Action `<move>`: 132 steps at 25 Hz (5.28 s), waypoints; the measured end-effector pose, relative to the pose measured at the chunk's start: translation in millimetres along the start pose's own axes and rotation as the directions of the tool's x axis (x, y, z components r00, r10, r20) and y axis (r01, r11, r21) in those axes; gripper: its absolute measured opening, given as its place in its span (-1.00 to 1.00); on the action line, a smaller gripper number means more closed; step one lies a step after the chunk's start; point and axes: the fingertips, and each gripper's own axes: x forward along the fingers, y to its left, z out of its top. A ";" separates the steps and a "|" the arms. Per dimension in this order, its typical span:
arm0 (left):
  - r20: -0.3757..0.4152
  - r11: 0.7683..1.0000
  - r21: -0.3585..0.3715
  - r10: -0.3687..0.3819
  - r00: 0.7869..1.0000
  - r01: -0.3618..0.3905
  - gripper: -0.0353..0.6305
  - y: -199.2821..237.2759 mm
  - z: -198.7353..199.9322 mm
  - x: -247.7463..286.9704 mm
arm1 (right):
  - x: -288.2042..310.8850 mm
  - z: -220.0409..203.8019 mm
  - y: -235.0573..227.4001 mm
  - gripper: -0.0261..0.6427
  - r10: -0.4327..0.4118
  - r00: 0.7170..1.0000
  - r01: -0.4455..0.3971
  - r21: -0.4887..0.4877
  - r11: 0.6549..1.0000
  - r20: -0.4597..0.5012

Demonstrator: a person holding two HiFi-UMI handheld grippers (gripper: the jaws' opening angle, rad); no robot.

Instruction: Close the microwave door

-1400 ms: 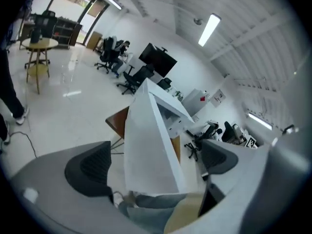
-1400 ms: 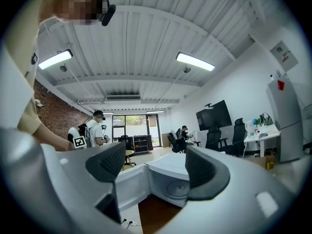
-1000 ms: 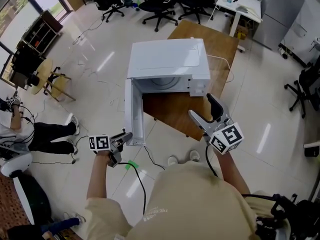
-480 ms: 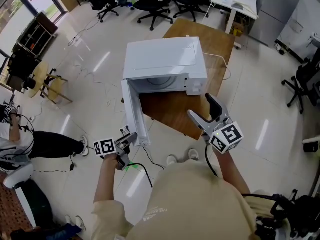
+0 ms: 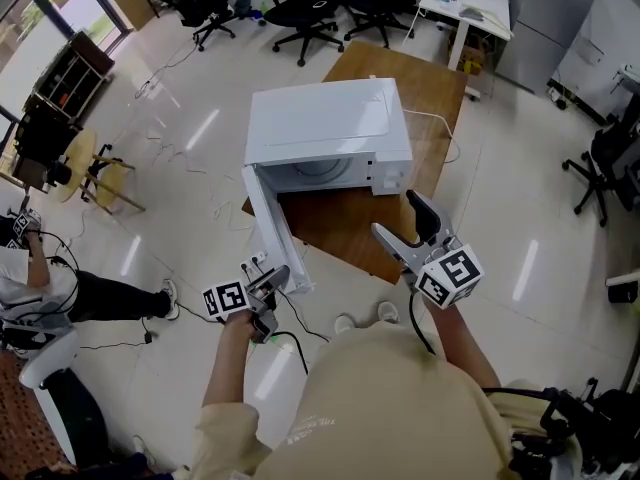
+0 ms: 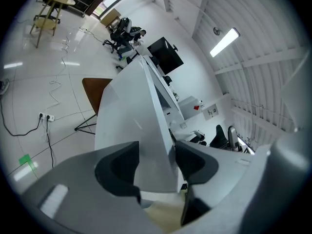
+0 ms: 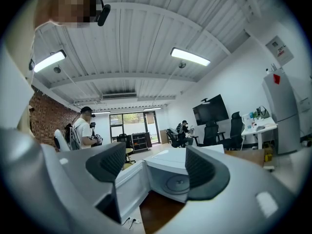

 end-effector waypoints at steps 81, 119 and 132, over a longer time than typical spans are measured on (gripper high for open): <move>0.194 0.890 0.384 0.181 0.964 -0.244 0.11 -111.7 100.0 222.2 | -36.2 16.2 -32.6 0.18 -0.144 0.989 0.144 0.033 0.989 0.011; 0.564 0.494 0.756 -0.157 0.810 -0.430 0.28 -250.9 5.5 -56.1 | -105.1 28.0 91.6 0.24 -0.213 0.976 0.217 -0.151 0.964 0.043; 0.651 0.513 0.668 -0.052 0.757 -0.539 0.28 -270.0 -178.3 -71.6 | -291.0 -26.2 93.2 0.23 -0.181 0.981 0.185 -0.059 0.981 0.065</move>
